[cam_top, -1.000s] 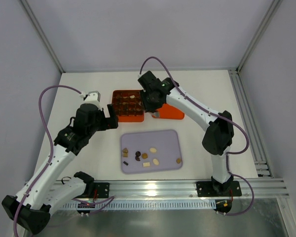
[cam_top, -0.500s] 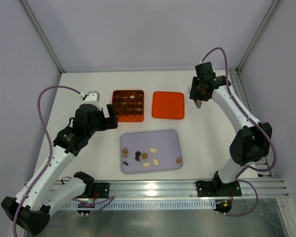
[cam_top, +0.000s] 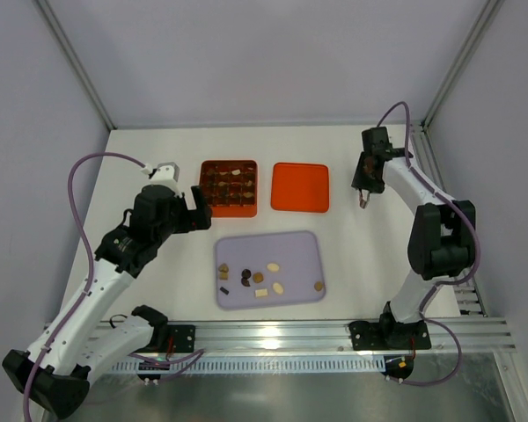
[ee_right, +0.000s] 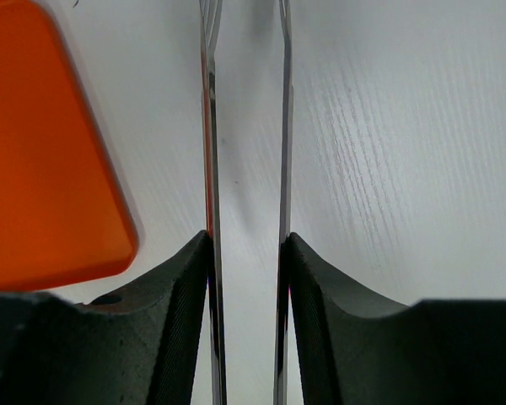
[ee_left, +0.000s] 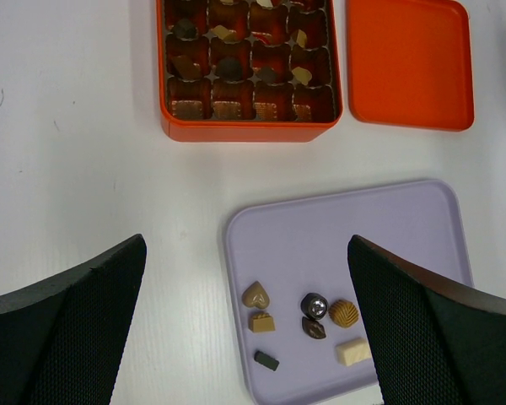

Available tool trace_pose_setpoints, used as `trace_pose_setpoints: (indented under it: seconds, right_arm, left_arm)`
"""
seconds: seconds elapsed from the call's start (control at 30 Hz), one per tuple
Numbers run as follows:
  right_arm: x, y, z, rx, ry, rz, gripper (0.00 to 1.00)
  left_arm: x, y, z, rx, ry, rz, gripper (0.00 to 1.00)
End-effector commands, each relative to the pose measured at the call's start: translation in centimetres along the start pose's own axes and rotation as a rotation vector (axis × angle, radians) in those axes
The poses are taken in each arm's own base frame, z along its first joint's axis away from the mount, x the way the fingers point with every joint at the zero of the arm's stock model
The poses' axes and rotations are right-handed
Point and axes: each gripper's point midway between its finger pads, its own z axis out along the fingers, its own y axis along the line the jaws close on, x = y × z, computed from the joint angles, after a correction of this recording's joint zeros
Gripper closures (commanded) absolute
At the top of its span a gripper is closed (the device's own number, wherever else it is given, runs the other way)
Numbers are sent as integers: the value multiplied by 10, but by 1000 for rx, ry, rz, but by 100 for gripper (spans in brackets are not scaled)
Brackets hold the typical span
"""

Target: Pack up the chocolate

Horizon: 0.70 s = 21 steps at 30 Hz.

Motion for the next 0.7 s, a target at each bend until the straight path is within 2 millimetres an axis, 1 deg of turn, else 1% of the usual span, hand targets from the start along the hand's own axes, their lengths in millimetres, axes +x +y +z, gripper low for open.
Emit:
trace_pose_setpoints:
  seconds: [0.0,0.17,0.3,0.4,0.43,0.5,0.53,0.67]
  right_arm:
    - [-5,1,15,4,-7,4,56]
    - [16,-3,35,21,99,-16,54]
    - [32,-9,46,32,157,-25,52]
    - [41,-18,49,55,182,-29,50]
    - [42,-21,50,60,186,-29,47]
    - [47,-24,51,57,200,-24,45]
    - [48,-25,52,56,201,-24,42]
    - [55,-29,53,65,216,-30,39]
  left_arm:
    - [-11,-6,-2,31,-44,-13,0]
    - [-11,-6,-2,33,-44,-13,0]
    - [-10,-7,-2,39,-39,-12,0]
    - [-9,-8,-1,45,-33,-13,0]
    - [-8,-8,0,44,-30,-14,0]
    - [-8,-10,0,51,-28,-16,0]
    - [-7,-10,0,54,-26,-15,0]
    - [-6,-11,2,56,-16,-15,0]
